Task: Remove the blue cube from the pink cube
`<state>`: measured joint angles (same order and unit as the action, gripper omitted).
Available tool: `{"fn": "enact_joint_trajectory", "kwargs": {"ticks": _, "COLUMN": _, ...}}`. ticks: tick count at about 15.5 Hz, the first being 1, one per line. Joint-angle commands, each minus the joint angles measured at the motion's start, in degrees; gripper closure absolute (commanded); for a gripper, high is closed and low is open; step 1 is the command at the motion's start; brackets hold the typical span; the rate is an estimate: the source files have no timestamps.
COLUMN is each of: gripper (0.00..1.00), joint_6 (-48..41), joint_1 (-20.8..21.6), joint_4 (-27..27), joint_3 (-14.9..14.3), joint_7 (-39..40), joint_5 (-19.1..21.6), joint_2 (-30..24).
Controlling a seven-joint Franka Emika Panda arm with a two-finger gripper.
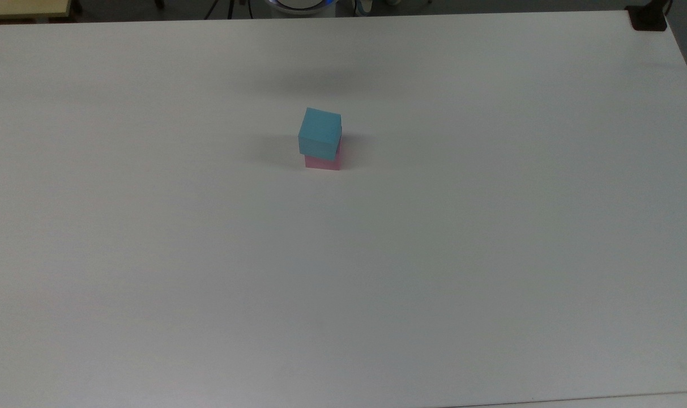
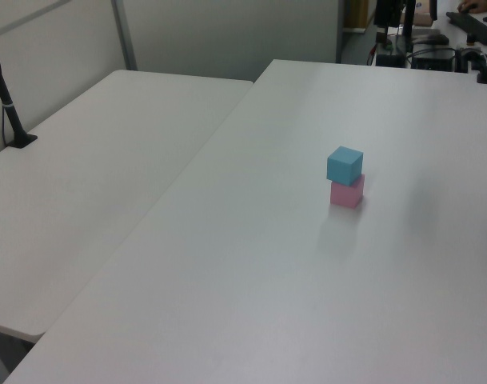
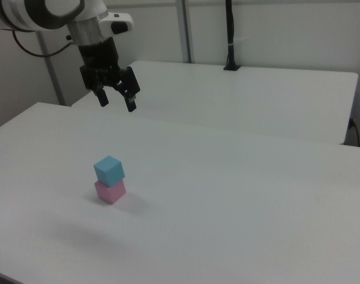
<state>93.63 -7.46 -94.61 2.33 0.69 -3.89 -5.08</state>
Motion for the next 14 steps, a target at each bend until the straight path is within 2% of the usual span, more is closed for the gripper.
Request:
{"fn": "enact_joint_trajectory", "kwargs": {"ticks": 1, "gripper": 0.0, "joint_6": -0.47, "joint_1": 0.42, "joint_4": 0.3, "joint_3": -0.13, "joint_7": 0.89, "joint_5": 1.17, "joint_2": 0.07}}
{"fn": "enact_joint_trajectory", "kwargs": {"ticks": 14, "gripper": 0.0, "joint_6": -0.47, "joint_1": 0.51, "joint_4": 0.3, "joint_3": 0.3, "joint_7": 1.33, "joint_5": 1.17, "joint_2": 0.24}}
